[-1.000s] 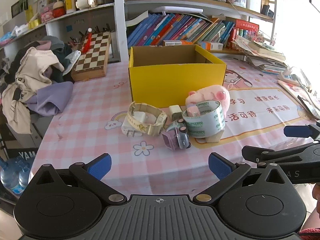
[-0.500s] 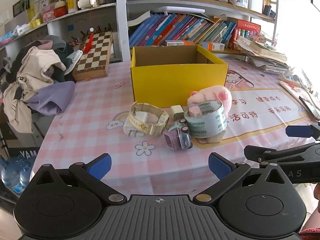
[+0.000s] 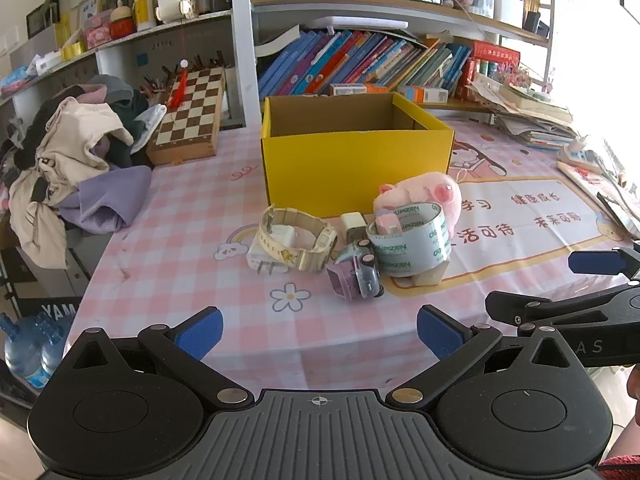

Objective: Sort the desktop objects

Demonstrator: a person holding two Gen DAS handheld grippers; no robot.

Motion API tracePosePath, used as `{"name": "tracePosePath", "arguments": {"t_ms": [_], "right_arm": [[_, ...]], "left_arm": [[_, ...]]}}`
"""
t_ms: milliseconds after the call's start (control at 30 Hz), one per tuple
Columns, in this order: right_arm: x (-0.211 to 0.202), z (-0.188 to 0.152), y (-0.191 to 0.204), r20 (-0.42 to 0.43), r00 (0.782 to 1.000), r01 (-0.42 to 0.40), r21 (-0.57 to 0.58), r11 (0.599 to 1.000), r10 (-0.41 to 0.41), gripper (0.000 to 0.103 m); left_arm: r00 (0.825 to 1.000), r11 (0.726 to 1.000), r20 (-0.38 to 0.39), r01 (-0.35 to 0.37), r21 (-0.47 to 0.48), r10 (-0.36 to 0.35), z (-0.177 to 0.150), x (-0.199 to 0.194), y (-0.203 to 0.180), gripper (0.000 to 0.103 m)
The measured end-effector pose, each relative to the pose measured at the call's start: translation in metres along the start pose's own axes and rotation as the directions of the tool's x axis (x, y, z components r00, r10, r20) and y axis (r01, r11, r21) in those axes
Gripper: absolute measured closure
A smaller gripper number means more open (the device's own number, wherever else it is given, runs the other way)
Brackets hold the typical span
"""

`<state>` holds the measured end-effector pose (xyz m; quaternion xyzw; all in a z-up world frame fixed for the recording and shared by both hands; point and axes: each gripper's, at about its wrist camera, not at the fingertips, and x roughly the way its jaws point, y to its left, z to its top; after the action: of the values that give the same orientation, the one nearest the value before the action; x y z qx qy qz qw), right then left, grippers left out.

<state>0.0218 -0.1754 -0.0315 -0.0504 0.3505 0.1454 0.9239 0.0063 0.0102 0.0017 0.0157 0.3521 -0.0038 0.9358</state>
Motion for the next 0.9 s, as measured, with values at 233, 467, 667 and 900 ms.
{"name": "tracePosePath", "arguments": {"t_ms": [233, 467, 667, 900], "right_arm": [[-0.0025, 0.0004, 0.0, 0.007, 1.0, 0.005, -0.001, 1.0, -0.005, 0.0], [-0.0015, 0.0, -0.0005, 0.004, 1.0, 0.003, -0.004, 1.0, -0.003, 0.0], [-0.0011, 0.0009, 0.0005, 0.008, 1.0, 0.0, -0.008, 1.0, 0.0, 0.0], [-0.0004, 0.003, 0.0034, 0.011, 1.0, 0.003, -0.011, 1.0, -0.003, 0.0]], "left_arm": [[1.0, 1.0, 0.007, -0.002, 0.003, 0.002, 0.0, -0.0023, -0.0002, 0.0], [1.0, 1.0, 0.003, -0.004, 0.003, 0.004, -0.0002, -0.0017, 0.0003, 0.0], [1.0, 1.0, 0.006, -0.001, 0.003, 0.001, -0.0001, -0.0007, 0.0011, 0.0], [1.0, 1.0, 0.01, 0.005, 0.0, -0.005, 0.0012, 0.0005, 0.0037, 0.0]]}}
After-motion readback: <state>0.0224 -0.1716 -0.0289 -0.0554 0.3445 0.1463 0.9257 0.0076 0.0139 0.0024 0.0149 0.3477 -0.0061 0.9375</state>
